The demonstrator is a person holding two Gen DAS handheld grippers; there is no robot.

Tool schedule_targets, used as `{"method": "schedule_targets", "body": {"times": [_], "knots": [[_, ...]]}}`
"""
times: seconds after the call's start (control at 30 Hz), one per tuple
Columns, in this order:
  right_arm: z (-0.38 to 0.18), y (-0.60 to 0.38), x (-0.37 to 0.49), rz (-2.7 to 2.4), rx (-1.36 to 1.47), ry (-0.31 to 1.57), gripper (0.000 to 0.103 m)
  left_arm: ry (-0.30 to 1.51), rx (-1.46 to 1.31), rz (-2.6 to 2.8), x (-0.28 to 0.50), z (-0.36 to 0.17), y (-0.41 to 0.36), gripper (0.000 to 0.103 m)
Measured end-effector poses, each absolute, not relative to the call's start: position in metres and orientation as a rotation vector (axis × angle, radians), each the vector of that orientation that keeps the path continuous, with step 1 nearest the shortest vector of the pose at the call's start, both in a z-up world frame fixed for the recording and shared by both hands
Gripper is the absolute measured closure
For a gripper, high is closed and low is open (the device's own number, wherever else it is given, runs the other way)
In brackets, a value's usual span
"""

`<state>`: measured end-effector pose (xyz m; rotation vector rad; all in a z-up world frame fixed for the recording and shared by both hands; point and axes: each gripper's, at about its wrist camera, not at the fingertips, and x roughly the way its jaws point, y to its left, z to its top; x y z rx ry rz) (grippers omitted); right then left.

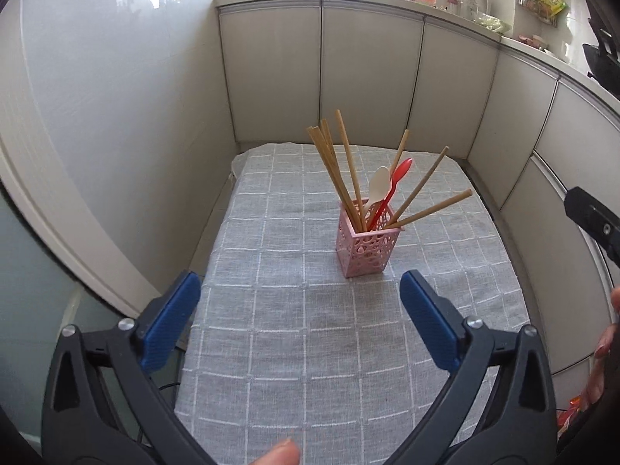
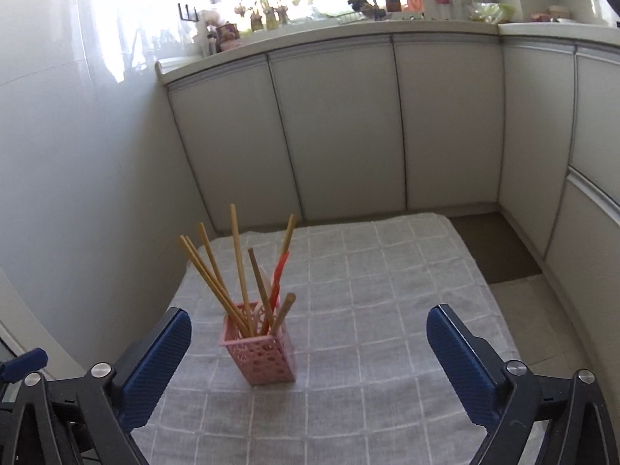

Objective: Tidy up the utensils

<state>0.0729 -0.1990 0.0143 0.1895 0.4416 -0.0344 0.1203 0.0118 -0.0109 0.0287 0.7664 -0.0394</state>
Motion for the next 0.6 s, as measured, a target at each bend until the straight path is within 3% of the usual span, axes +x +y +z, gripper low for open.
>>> {"method": "schedule_targets", "body": {"times": [0.23,0.6], "knots": [[0.044,-0.200,0.007,-0.112,0.182,0.514,0.001,0.704,0.023,-0.094,0.054,0.036,0.004,0.001],[0.082,-0.191,-0.071,-0.185,0.119,0.424,0.001,0.588,0.036,-0.107,-0.003,0.062,-0.002,0.001]]}}
